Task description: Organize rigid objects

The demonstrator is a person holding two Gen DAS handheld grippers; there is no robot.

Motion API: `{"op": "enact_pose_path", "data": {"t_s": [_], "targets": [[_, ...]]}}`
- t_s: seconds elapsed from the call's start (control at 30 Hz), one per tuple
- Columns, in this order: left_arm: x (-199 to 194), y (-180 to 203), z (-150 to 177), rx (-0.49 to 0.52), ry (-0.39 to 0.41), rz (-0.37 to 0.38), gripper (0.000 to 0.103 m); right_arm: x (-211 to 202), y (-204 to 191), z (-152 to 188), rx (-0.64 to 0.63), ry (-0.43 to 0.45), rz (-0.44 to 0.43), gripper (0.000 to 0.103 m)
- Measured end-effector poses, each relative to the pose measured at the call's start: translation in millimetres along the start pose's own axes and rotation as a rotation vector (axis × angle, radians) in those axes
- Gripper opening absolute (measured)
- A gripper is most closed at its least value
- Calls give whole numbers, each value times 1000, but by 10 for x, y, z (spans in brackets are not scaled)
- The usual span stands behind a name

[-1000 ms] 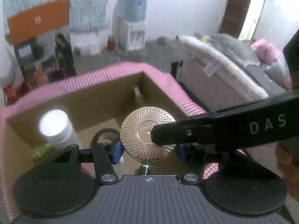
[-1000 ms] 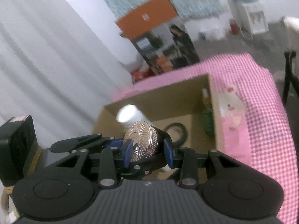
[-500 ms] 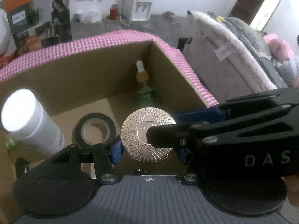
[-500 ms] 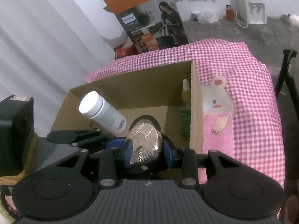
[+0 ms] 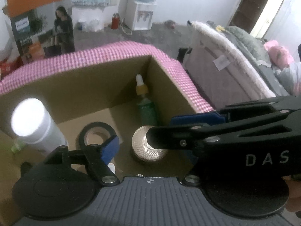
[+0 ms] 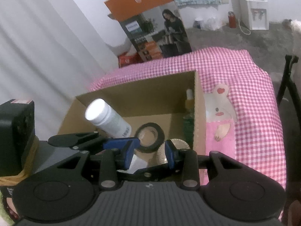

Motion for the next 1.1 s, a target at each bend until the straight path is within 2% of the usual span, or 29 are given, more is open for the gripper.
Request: {"op": "enact_pose_path", "data": {"t_s": [0.2, 0.37, 0.47, 0.67, 0.9, 1.1], "targets": [[-444, 54, 20, 56, 110, -76, 100, -396, -198, 66, 10, 120, -59, 43], [-809, 31, 162, 93, 187, -158, 103, -760, -338, 208, 51, 252, -91, 43], [-989, 13, 284, 94, 214, -205, 103, -911, -370, 335, 79, 316, -82, 43], [-1227, -21, 461, 48, 253, -304, 103, -1087, -369, 649, 145, 383, -31, 43], [-1374, -20, 631, -18, 278, -427, 103, -1212, -459, 924, 128, 437, 122, 43], [-1406, 84, 727, 8, 317, -415, 103, -1324, -579, 1085, 93, 501, 226, 43]]}}
Point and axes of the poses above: each gripper's, at about its wrist camera, not at the fingertips, and x roughly the way its jaws point, y to its right, z to its underside, the point moved 7 cm from there along x, roughly the way its jaws point, and after that the axes turned 5 degrees about x, right-handed, at the moved point
